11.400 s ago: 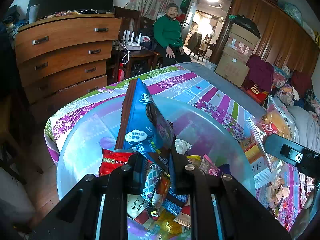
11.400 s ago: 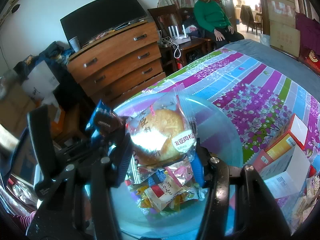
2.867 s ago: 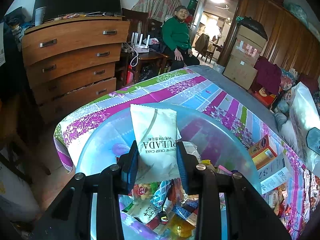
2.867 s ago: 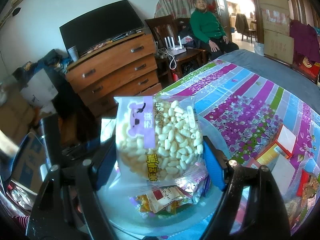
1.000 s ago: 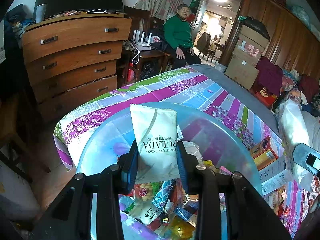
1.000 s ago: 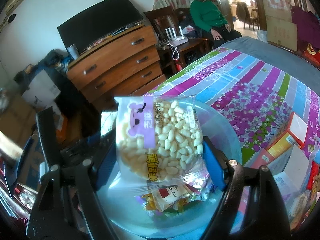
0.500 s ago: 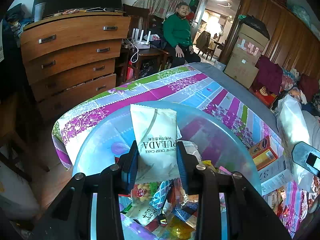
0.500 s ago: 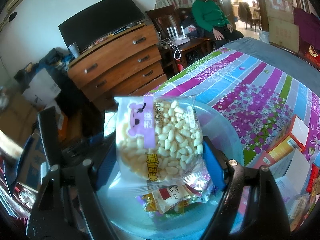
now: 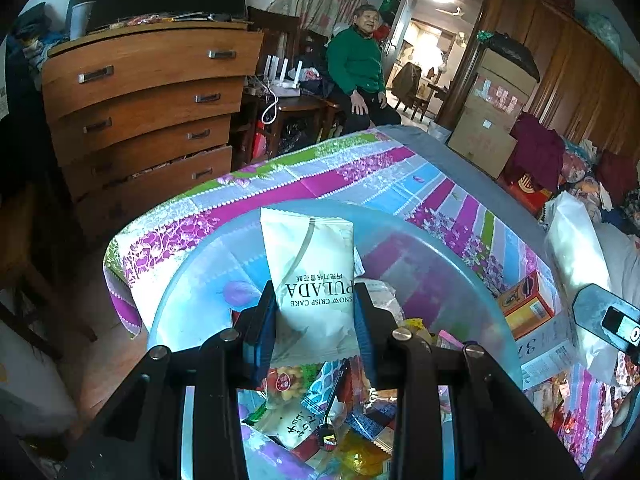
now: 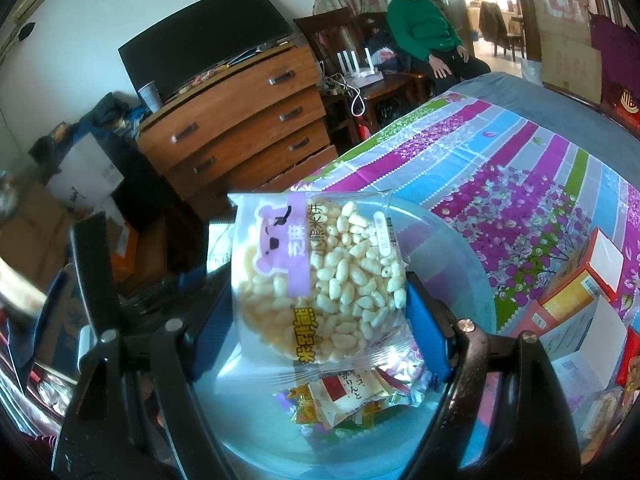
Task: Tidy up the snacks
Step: 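Carry both packets over the clear tub and hold them there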
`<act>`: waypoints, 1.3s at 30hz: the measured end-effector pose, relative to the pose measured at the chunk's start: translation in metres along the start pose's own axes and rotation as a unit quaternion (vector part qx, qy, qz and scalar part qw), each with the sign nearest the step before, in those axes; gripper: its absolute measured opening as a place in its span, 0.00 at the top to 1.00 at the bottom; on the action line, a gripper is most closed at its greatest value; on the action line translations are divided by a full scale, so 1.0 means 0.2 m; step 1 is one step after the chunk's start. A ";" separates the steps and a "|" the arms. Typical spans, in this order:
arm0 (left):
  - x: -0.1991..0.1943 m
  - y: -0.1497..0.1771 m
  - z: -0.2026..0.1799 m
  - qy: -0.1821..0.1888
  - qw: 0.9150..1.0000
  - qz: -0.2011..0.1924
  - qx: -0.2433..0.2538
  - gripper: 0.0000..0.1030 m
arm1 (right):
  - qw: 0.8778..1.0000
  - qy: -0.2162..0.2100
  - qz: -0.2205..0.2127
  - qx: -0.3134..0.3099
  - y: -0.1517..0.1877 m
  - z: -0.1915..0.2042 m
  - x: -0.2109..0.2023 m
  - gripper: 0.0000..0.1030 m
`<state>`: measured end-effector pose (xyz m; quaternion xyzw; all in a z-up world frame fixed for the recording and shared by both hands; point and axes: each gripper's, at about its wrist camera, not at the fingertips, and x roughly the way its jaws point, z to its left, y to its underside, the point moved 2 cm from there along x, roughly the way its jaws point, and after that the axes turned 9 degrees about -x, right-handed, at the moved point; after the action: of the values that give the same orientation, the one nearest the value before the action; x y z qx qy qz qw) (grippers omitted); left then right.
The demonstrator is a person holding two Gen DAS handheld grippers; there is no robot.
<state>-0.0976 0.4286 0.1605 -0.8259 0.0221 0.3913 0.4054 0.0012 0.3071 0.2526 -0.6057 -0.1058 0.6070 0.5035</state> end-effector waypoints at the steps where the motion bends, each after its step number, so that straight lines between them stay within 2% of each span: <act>1: 0.01 0.00 0.00 -0.001 1.000 0.002 0.000 0.65 | 1.000 0.000 0.000 0.004 0.00 0.00 0.00 0.22; 13: 0.04 0.02 -0.02 -0.004 1.000 0.005 0.009 0.65 | 1.000 -0.001 0.009 0.014 0.05 -0.03 0.00 0.22; 39: 0.06 0.04 -0.04 -0.014 1.000 0.012 0.022 0.65 | 1.000 0.007 0.006 0.014 0.01 -0.03 -0.02 0.22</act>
<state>-0.0869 0.4212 0.1509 -0.8108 0.0344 0.4074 0.4189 0.0046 0.2997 0.2514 -0.6033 -0.0906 0.6074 0.5089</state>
